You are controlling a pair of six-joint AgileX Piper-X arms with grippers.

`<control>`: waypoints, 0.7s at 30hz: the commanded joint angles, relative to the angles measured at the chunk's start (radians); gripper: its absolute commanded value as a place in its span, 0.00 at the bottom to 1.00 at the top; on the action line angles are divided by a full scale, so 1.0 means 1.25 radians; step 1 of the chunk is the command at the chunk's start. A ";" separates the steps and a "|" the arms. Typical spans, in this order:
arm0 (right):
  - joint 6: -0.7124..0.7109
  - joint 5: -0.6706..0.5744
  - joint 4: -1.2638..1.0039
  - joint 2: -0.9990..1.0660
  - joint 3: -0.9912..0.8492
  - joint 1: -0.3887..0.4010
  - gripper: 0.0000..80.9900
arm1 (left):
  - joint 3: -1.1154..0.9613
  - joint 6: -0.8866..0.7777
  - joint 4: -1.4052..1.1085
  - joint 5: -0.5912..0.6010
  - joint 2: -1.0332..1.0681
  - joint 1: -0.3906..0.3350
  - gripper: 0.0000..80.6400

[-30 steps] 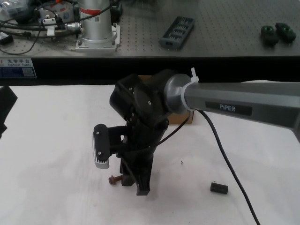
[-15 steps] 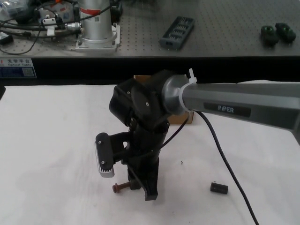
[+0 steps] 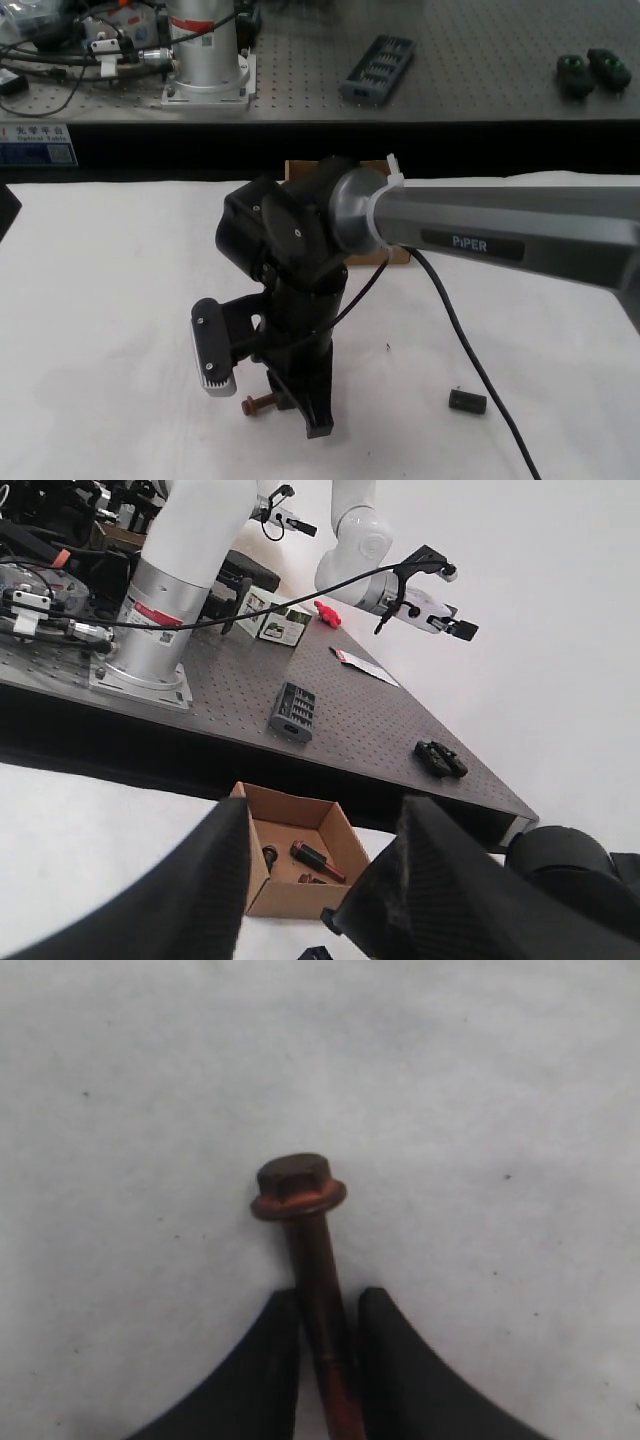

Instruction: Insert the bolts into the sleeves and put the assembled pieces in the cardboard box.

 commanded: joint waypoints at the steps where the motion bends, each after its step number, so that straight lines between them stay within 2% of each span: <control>1: -0.007 -0.022 0.023 0.019 0.001 0.009 0.21 | -0.004 0.006 -0.003 0.007 -0.006 0.002 0.43; 21: 0.024 -0.023 0.006 0.019 0.000 0.041 0.19 | -0.004 0.003 -0.003 0.007 -0.006 0.002 0.43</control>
